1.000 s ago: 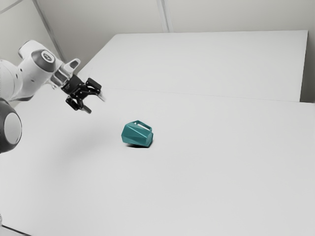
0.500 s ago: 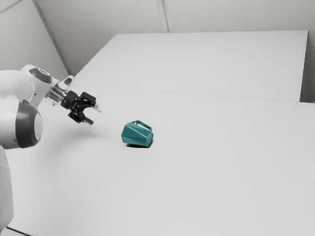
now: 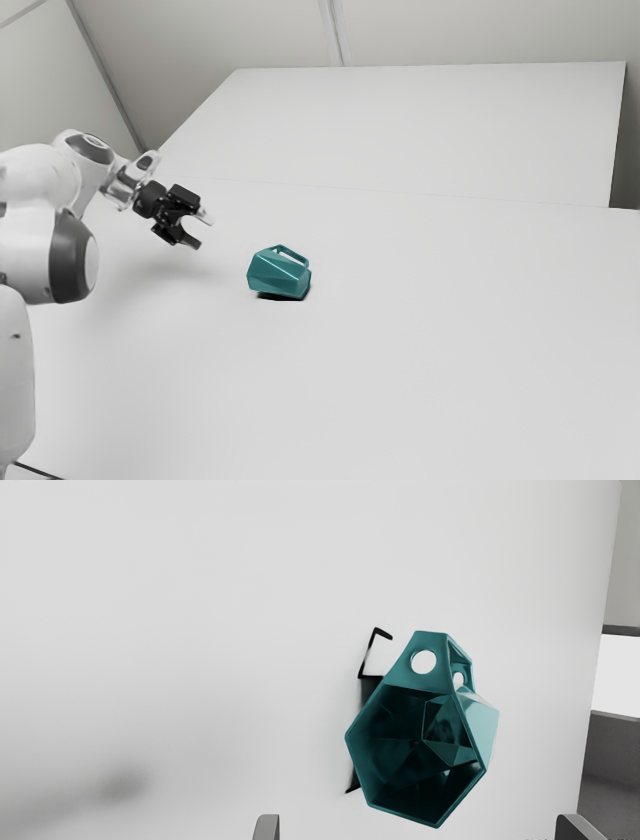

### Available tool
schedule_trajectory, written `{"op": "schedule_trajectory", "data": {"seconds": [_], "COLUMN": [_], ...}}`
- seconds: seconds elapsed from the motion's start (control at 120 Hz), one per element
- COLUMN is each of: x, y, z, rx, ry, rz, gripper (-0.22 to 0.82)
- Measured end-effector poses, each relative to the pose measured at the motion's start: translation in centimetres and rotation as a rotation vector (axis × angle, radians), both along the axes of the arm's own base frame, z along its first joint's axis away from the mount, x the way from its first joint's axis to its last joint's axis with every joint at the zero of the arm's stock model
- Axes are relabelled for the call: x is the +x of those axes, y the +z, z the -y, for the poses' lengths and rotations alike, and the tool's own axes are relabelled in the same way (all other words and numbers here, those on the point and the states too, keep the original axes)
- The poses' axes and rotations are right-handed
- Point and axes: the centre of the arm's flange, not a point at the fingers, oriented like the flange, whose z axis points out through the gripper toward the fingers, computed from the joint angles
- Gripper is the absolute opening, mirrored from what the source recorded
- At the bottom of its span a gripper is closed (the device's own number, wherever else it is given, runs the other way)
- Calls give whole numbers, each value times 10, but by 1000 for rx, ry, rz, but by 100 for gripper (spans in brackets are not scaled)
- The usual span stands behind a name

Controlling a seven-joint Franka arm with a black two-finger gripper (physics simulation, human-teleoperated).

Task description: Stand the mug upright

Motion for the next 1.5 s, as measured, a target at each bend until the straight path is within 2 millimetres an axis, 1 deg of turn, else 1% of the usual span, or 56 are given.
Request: {"op": "schedule_trajectory", "data": {"seconds": [0.2,0.3,0.358,0.417,0.533,0.667,0.792,0.867,0.992,1.075,1.225,1.367,1.5], "x": [4,6,4,1,-2,-10,-17,-16,-22,-21,-18,-11,-8], "y": [-3,-6,-6,-6,-8,-11,-10,-10,-13,-16,-23,-26,-29], "z": [10,26,38,46,50,52,63,68,77,82,82,97,105], "rx": [-24,-49,-70,-82,-83,-91,-100,-98,-102,-97,-86,-88,-91], "ry": [-24,-44,-49,-47,-40,-23,-17,-18,-12,-11,0,-9,-8], "rz": [6,11,15,20,24,21,29,36,35,39,42,53,60], "gripper": [60,60,60,60,60,60,60,60,60,60,60,60,60]}}
